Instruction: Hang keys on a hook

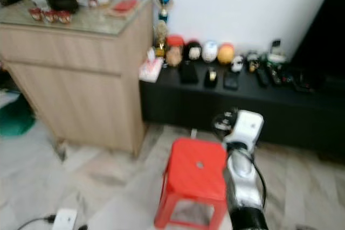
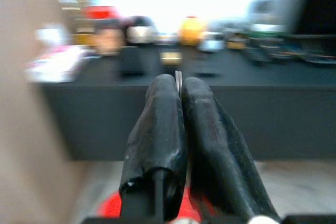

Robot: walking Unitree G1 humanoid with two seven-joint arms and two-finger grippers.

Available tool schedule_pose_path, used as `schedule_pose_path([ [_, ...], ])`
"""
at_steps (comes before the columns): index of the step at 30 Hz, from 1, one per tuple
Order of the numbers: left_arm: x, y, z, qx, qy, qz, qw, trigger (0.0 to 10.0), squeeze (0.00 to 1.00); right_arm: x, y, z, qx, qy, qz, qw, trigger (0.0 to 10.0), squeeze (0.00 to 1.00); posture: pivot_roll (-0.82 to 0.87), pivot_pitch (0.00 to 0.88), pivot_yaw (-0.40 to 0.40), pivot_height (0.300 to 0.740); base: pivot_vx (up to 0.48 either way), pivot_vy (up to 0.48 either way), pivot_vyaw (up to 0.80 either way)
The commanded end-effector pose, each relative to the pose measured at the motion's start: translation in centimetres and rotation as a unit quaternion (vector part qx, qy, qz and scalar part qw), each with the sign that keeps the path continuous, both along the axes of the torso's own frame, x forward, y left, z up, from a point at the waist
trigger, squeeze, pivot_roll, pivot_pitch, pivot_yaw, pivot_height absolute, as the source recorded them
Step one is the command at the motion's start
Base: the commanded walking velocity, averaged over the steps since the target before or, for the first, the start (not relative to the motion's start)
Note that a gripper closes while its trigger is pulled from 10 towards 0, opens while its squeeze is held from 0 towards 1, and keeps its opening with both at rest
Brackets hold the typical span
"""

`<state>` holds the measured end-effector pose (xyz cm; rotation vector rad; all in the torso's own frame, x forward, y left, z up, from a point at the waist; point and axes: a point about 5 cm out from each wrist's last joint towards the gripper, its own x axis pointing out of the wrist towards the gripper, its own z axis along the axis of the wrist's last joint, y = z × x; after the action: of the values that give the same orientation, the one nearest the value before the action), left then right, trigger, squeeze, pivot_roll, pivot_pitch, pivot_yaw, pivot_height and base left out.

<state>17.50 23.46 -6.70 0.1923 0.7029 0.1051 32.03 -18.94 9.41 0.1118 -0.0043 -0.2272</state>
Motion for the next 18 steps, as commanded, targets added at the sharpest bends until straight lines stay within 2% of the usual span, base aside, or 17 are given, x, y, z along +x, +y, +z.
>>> schedule_pose_path([
  [1,-2.55,-0.03,-1.33,-0.009,0.046,0.014,0.999,10.0,0.00,-0.05,0.57,-0.27,0.008,0.005,0.008,1.000,10.0,0.00,0.05,0.000,-0.065,0.740,-0.345,0.000,0.00],
  [5,-2.52,-0.04,-1.34,-0.011,0.047,0.013,0.999,10.0,0.00,-0.05,0.55,-0.31,0.010,0.006,0.008,1.000,10.0,0.00,0.05,0.000,-0.065,0.740,-0.337,0.000,0.00],
  [11,-2.60,-0.34,-1.45,-0.014,0.048,0.011,0.999,10.0,0.00,0.03,0.60,-0.31,0.010,0.007,0.009,1.000,10.0,0.00,0.05,0.000,-0.065,0.740,-0.339,0.000,-0.80],
  [18,-2.43,-0.51,-1.42,-0.023,0.043,0.018,0.999,10.0,0.00,0.00,0.48,-0.39,0.008,0.011,0.002,1.000,10.0,0.00,0.05,0.000,-0.065,0.740,-0.327,0.000,0.00],
])
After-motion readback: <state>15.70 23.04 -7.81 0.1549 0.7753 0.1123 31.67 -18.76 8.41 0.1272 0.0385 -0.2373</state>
